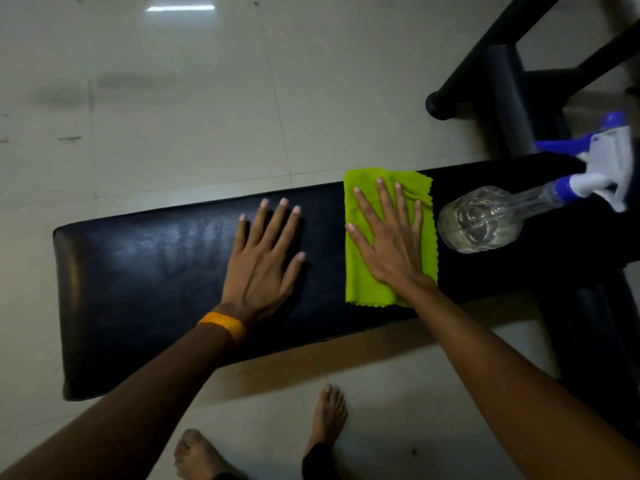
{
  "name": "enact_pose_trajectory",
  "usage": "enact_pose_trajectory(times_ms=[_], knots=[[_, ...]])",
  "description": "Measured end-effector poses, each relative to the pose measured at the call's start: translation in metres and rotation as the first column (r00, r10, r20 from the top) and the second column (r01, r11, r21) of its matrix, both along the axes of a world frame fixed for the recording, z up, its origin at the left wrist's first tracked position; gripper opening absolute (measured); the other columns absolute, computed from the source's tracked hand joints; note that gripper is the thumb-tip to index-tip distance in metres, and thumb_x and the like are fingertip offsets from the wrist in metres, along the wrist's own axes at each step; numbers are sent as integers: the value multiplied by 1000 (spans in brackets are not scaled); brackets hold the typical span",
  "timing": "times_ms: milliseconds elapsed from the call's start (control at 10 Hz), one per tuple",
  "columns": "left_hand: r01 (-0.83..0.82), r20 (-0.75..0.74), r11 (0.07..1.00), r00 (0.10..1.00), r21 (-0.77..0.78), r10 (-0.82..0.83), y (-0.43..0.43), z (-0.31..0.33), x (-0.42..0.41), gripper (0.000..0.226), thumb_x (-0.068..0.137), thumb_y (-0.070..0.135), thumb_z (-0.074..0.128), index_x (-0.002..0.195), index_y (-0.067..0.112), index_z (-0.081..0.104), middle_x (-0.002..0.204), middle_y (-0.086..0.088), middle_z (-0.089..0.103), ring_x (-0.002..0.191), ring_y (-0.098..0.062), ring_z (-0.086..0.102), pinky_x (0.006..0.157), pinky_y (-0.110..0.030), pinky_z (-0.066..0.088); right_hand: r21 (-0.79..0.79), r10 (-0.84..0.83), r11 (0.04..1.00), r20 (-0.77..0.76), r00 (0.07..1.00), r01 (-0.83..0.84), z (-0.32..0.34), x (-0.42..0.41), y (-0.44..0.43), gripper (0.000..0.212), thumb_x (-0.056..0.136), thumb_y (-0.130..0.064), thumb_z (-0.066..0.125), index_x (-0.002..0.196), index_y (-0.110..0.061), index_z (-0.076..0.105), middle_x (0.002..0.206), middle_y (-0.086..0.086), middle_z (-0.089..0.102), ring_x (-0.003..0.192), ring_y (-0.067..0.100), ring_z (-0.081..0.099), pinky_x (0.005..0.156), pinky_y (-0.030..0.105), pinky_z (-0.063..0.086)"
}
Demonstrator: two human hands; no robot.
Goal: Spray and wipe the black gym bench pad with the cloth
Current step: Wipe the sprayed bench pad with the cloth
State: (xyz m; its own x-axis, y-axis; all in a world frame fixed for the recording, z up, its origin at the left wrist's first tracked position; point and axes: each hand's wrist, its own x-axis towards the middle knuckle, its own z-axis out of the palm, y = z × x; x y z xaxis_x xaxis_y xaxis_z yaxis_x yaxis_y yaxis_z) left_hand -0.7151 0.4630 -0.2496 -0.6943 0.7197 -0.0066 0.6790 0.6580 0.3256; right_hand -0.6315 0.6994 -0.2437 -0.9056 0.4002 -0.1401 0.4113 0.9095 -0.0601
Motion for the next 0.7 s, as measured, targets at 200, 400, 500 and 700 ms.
enact_pose_trajectory(times_ms=[200, 400, 500, 700], knots=[[-37, -57, 995, 998, -90, 32, 33, -18, 10, 70, 103, 54, 28, 163, 20, 18, 171, -5, 14, 159, -29, 8, 126, -56, 8, 41, -7, 999, -16, 1000, 8, -1, 47, -21, 60, 103, -57, 27, 160, -41, 13, 171, -1, 5, 158, 27, -1, 126, 56, 5], [-32, -66, 995, 997, -92, 26, 33, -16, 9, 69, 103, 52, 27, 164, 21, 16, 172, -5, 12, 159, -28, 5, 128, -54, 5, -23, 147, 989, -43, 988, -148, 2, 74, 15, 58, 103, -51, 30, 158, -36, 26, 170, 2, 15, 158, 28, 9, 123, 56, 18], [-37, -59, 995, 998, -98, 31, 32, -16, 10, 69, 103, 52, 29, 164, 21, 16, 172, -4, 11, 159, -28, 4, 127, -54, 5, 29, -70, 997, -43, 997, 71, -3, 85, -46, 56, 104, -49, 26, 158, -36, 27, 169, 3, 18, 157, 32, 10, 124, 57, 14], [-42, -70, 994, 997, -104, 35, 33, -19, 10, 69, 103, 51, 30, 164, 22, 16, 172, -4, 11, 159, -28, 4, 127, -54, 6, 35, 207, 978, 19, 978, -208, -1, 15, 24, 64, 99, -63, 31, 158, -45, 17, 171, 0, 10, 158, 30, 5, 123, 59, 14]])
